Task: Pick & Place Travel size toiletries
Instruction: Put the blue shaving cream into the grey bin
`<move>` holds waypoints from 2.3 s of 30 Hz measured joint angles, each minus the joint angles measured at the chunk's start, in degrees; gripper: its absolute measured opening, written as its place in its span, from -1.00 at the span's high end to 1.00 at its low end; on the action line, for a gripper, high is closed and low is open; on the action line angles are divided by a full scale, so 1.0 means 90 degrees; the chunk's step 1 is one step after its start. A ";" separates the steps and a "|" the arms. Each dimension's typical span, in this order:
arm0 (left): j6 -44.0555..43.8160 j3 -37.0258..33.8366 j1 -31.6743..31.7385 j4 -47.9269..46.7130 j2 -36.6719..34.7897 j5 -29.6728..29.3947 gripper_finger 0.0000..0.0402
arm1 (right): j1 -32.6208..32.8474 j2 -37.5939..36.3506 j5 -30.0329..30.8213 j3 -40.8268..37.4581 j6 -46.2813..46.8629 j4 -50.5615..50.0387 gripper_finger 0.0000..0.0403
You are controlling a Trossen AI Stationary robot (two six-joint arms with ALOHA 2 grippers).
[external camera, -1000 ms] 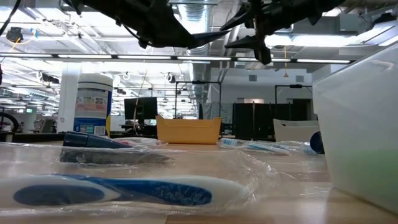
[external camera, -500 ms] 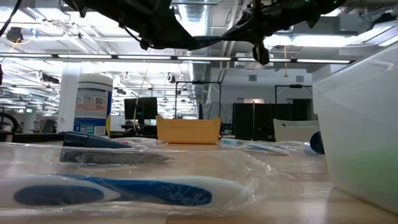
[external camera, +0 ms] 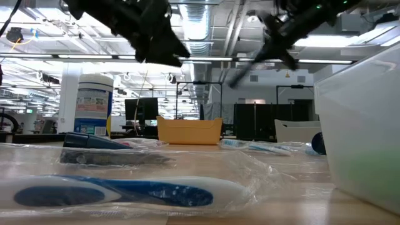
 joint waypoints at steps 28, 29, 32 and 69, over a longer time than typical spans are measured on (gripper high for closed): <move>-0.1146 0.0000 -0.0027 -0.1603 0.0000 0.1745 -0.27 | -0.1329 0.1561 0.4763 0.0002 -0.3478 -0.2191 0.99; -0.1174 0.0000 -0.0051 -0.1699 0.0000 0.1897 -0.27 | -0.1302 0.1613 0.4761 0.0002 -0.3585 -0.2175 0.96; -0.1168 0.0000 -0.0200 -0.1917 0.0000 0.2190 -0.27 | -0.1201 0.1701 0.4742 0.0002 -0.3886 -0.2192 0.80; -0.3855 0.0155 -0.3167 -0.1479 0.2235 0.0733 -0.35 | 0.0190 0.0319 0.4551 0.0002 -0.1835 -0.3188 -0.54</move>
